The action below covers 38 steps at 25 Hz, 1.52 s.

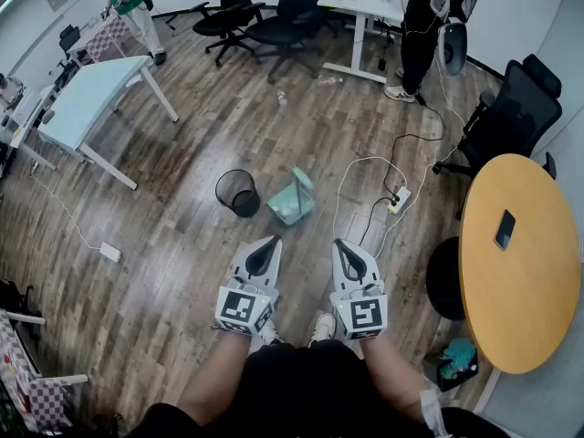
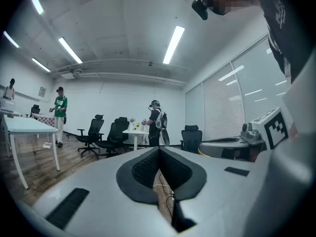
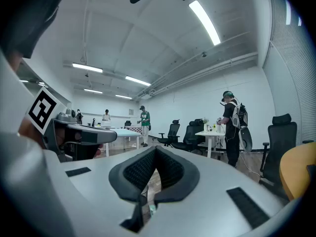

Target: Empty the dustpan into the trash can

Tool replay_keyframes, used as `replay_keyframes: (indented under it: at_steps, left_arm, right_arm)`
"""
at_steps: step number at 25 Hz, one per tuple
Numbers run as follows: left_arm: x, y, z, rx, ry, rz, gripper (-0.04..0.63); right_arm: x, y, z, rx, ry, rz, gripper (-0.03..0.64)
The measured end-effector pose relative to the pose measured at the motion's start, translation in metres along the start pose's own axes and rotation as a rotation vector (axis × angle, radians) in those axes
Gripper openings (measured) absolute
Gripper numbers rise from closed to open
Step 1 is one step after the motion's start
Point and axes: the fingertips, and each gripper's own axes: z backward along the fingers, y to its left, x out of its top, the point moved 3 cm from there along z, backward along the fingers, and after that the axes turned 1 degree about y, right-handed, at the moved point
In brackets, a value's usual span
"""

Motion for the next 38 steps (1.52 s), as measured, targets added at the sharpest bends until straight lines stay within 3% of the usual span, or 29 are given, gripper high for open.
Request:
replay_keyframes:
  at_steps: [7, 12, 16, 22, 28, 38]
  left_arm:
    - [-0.006, -0.015, -0.007, 0.015, 0.012, 0.000, 0.012]
    - [-0.009, -0.011, -0.008, 0.043, 0.024, 0.002, 0.012]
    - [-0.016, 0.006, -0.010, 0.052, 0.040, 0.020, 0.012]
    - [-0.025, 0.052, -0.023, 0.068, 0.048, 0.029, 0.012]
    - [-0.020, 0.110, -0.052, 0.049, 0.063, 0.023, 0.012]
    - [-0.016, 0.200, -0.090, 0.021, 0.051, 0.021, 0.012]
  right_arm:
    - [-0.004, -0.012, 0.007, 0.009, 0.018, 0.037, 0.023]
    - [-0.010, -0.006, -0.003, 0.096, -0.028, 0.049, 0.023]
    - [-0.006, -0.003, -0.024, 0.114, -0.048, 0.016, 0.023]
    - [-0.018, 0.002, -0.075, 0.099, 0.014, -0.003, 0.023]
    - [-0.024, 0.002, -0.145, 0.094, 0.072, -0.090, 0.023]
    - [-0.048, 0.011, -0.223, 0.062, 0.170, -0.011, 0.023]
